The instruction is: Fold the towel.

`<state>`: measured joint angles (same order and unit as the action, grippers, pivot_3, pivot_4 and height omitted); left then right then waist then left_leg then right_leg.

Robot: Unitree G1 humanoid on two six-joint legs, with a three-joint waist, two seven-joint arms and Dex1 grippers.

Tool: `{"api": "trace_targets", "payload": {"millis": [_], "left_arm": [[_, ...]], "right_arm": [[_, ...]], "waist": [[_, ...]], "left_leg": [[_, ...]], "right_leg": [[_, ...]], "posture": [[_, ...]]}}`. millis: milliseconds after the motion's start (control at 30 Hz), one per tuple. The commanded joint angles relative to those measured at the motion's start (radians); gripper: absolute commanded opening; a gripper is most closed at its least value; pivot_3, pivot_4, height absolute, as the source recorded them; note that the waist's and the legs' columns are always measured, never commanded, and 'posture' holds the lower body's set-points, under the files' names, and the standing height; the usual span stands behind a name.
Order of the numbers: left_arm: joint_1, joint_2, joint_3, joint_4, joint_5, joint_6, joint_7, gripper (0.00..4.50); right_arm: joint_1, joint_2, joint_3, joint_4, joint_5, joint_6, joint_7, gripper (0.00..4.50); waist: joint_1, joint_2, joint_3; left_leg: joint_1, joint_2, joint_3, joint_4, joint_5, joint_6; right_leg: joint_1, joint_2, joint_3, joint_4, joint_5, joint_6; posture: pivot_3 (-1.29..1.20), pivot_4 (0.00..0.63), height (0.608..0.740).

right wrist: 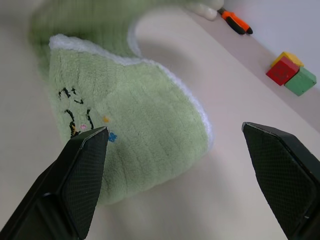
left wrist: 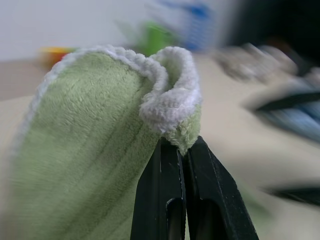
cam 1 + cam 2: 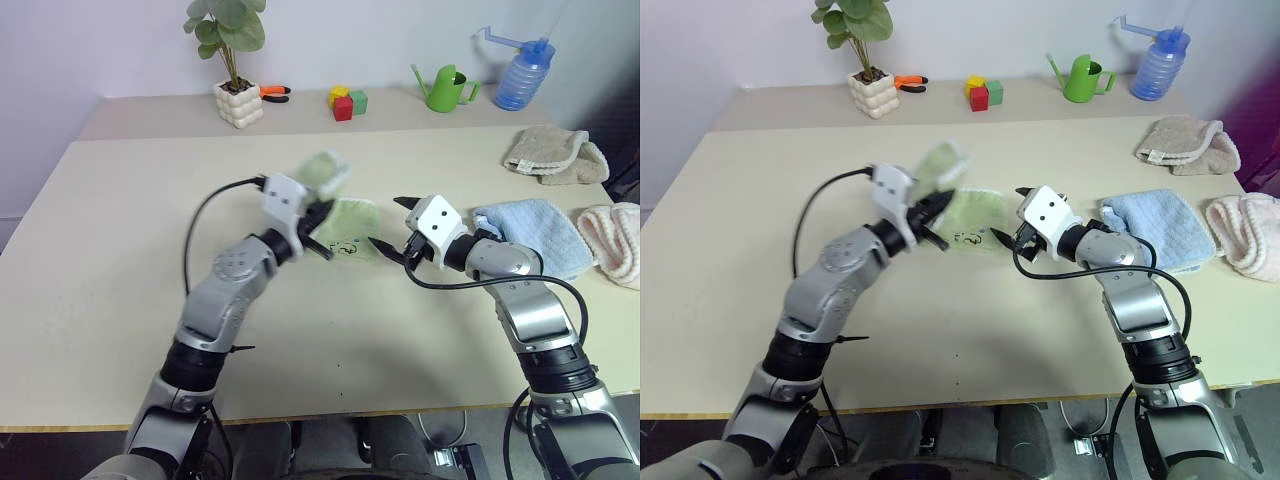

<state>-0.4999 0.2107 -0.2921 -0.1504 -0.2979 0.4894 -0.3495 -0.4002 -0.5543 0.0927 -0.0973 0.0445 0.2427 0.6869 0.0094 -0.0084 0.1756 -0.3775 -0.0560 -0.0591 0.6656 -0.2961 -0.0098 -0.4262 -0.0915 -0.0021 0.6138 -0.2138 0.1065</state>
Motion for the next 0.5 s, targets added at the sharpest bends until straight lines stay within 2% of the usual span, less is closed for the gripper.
{"api": "trace_targets", "payload": {"millis": [33, 200, 233, 267, 333, 433, 500], "left_arm": [[-0.035, -0.029, -0.054, 0.052, 0.066, -0.018, -0.025, 0.04], [-0.039, -0.054, -0.057, 0.081, 0.087, 0.001, -0.056, 0.04], [-0.037, -0.058, -0.049, 0.078, 0.084, 0.003, -0.061, 0.57], [-0.036, -0.062, -0.04, 0.075, 0.081, 0.007, -0.064, 0.76], [-0.032, -0.062, -0.024, 0.06, 0.071, 0.018, -0.079, 1.72], [0.009, -0.024, 0.013, -0.049, -0.027, 0.066, -0.182, 3.16], [0.044, 0.005, 0.063, -0.116, -0.084, 0.102, -0.21, 3.22]], "right_arm": [[0.005, 0.004, -0.019, -0.047, 0.003, -0.002, -0.019, 4.38], [0.026, -0.005, -0.032, -0.066, 0.0, 0.011, -0.04, 4.38], [0.029, -0.006, -0.033, -0.068, 0.0, 0.013, -0.043, 4.38], [0.031, -0.007, -0.034, -0.069, 0.0, 0.015, -0.044, 4.38], [0.035, -0.013, -0.031, -0.068, -0.007, 0.019, -0.049, 4.38], [0.036, -0.026, -0.029, -0.053, -0.021, 0.027, -0.055, 4.38], [0.033, -0.033, -0.041, -0.049, -0.019, 0.041, -0.056, 3.84]], "waist": [[0.001, 0.0, 0.0], [0.002, 0.0, 0.0], [0.002, 0.0, 0.0], [0.002, 0.0, 0.0], [0.002, 0.0, 0.0], [0.0, 0.0, 0.0], [-0.002, 0.0, 0.0]], "left_leg": [[0.0, 0.0, 0.0, 0.0, 0.0, 0.0], [0.0, 0.0, 0.0, 0.0, 0.0, 0.0], [0.0, 0.0, 0.0, 0.0, 0.0, 0.0], [0.0, 0.0, 0.0, 0.0, 0.0, 0.0], [0.0, 0.0, 0.0, 0.0, 0.0, 0.001], [0.0, 0.0, 0.0, 0.0, 0.0, 0.001], [0.0, 0.001, 0.0, 0.0, 0.0, 0.0]], "right_leg": [[0.0, 0.0, 0.0, 0.0, 0.0, 0.0], [0.0, 0.0, 0.0, 0.0, 0.0, 0.0], [0.0, 0.0, 0.0, 0.0, 0.0, 0.0], [0.0, 0.0, 0.0, 0.0, 0.0, 0.0], [0.0, 0.0, 0.0, 0.0, 0.0, 0.0], [0.0, 0.0, 0.0, 0.0, 0.0, 0.0], [0.0, 0.0, 0.0, 0.0, 0.0, 0.0]], "posture": [[0.0, 0.15, 0.731], [0.0, 0.15, 0.731], [0.0, 0.15, 0.731], [0.0, 0.15, 0.731], [0.0, 0.15, 0.731], [0.0, 0.15, 0.731], [0.0, 0.15, 0.731]]}}
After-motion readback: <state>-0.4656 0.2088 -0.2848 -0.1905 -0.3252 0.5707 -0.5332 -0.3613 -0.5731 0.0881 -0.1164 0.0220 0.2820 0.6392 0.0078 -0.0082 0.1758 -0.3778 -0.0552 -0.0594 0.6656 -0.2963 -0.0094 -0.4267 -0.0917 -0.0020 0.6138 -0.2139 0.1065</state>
